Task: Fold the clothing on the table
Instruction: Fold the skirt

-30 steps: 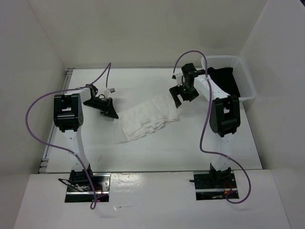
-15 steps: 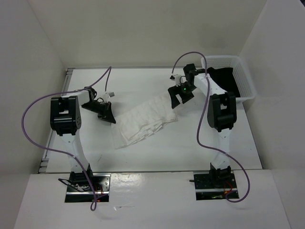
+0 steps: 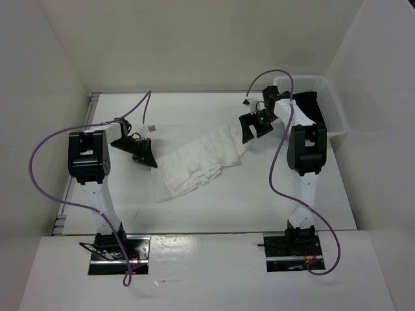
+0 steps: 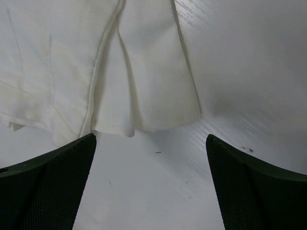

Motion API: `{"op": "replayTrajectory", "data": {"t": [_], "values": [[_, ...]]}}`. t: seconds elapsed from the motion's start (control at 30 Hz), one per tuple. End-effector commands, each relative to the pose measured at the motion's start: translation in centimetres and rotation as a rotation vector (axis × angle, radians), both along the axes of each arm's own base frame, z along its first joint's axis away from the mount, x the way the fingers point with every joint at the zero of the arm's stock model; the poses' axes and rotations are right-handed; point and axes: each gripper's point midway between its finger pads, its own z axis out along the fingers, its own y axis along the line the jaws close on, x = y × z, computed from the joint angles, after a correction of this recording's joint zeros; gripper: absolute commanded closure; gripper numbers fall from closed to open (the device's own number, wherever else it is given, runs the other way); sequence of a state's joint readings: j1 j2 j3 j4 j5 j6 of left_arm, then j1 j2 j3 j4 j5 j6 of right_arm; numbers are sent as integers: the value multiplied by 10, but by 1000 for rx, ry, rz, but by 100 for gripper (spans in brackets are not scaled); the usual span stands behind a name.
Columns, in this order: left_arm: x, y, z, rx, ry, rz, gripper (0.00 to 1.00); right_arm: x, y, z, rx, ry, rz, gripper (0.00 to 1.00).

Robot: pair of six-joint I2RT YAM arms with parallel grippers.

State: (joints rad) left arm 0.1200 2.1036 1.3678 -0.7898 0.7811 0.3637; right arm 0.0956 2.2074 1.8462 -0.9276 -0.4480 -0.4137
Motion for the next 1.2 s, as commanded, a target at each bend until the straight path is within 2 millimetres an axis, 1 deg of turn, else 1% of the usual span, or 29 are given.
{"op": "replayTrajectory", "data": {"t": [0.0, 0.17, 0.2, 0.23, 0.27, 0.33, 0.37, 0.4, 0.47, 0.57, 0.63, 0.7, 0.73, 0.83, 0.87, 0.93, 1.0, 1.07, 1.13, 1.17], "values": [[-1, 22, -20, 125, -25, -30, 100, 7, 7, -11, 27, -6, 46, 1], [-2, 21, -23, 124, -16, -30, 100, 9, 8, -19, 34, 10, 56, 1], [-2, 21, -23, 124, -16, -30, 100, 12, 4, -21, 32, 4, 55, 1], [-2, 21, -23, 124, -16, -30, 100, 9, 4, -26, 31, 27, 55, 1], [-2, 21, -23, 124, -16, -30, 100, 12, 5, -22, 40, 16, 57, 1], [-2, 21, -23, 124, -16, -30, 100, 10, 8, -30, 56, 40, 69, 1], [-2, 21, -23, 124, -16, -30, 100, 9, 8, -28, 56, 43, 69, 1], [-2, 21, -23, 124, -16, -30, 100, 5, 13, -30, 86, 65, 76, 1], [-2, 21, -23, 124, -16, -30, 100, 3, 14, -29, 93, 70, 85, 1], [-2, 21, -23, 124, -16, -30, 100, -5, 18, -35, 100, 91, 103, 1], [-2, 21, -23, 124, -16, -30, 100, -6, 22, -33, 122, 92, 107, 1], [-2, 20, -22, 114, -17, -30, 100, -11, 23, -35, 130, 106, 116, 1], [-3, 20, -24, 113, -8, -31, 100, -12, 24, -38, 141, 116, 117, 1], [-3, 20, -25, 113, -8, -31, 100, -18, 30, -37, 150, 128, 144, 1], [-3, 20, -25, 113, -8, -31, 100, -19, 29, -41, 150, 139, 143, 1], [-3, 20, -25, 113, -8, -31, 100, -23, 35, -40, 163, 151, 153, 1], [-3, 20, -25, 113, -8, -31, 100, -23, 35, -40, 162, 146, 161, 1], [-6, 19, -27, 111, 10, -32, 100, -29, 40, -42, 171, 171, 177, 1], [-6, 19, -27, 110, 10, -32, 100, -30, 41, -42, 180, 172, 179, 1], [-2, 19, -24, 103, -1, -31, 100, -31, 46, -39, 180, 174, 189, 1]]}}
